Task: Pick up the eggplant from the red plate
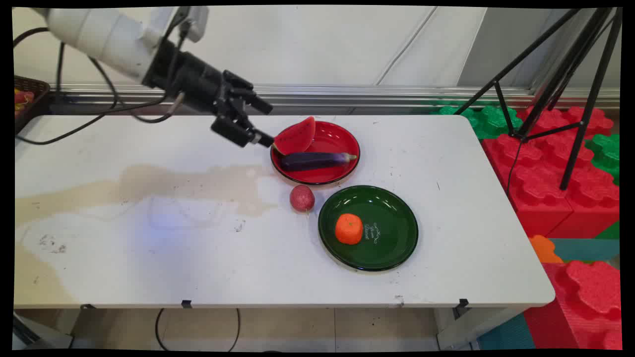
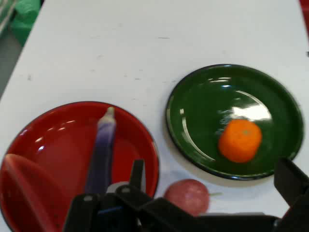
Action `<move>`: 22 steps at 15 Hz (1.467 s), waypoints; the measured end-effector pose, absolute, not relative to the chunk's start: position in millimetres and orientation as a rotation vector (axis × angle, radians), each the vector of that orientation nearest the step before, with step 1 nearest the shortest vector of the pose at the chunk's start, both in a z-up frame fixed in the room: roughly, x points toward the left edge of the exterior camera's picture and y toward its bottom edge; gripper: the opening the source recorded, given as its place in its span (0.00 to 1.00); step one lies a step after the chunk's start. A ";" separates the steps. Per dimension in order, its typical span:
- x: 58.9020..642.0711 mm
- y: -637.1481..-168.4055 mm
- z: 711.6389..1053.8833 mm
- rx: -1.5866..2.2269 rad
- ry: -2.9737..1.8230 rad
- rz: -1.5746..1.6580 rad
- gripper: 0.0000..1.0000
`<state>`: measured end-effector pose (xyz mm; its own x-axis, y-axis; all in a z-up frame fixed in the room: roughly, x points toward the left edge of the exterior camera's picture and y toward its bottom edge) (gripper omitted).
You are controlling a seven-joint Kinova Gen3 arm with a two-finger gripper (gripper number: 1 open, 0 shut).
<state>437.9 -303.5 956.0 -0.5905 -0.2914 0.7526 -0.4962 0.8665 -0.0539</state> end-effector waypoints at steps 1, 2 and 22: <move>436.4 -311.3 955.4 0.569 -2.242 0.347 1.00; 434.4 -320.0 954.5 0.571 -2.246 0.363 1.00; 393.9 -462.0 864.4 0.595 -2.480 0.475 1.00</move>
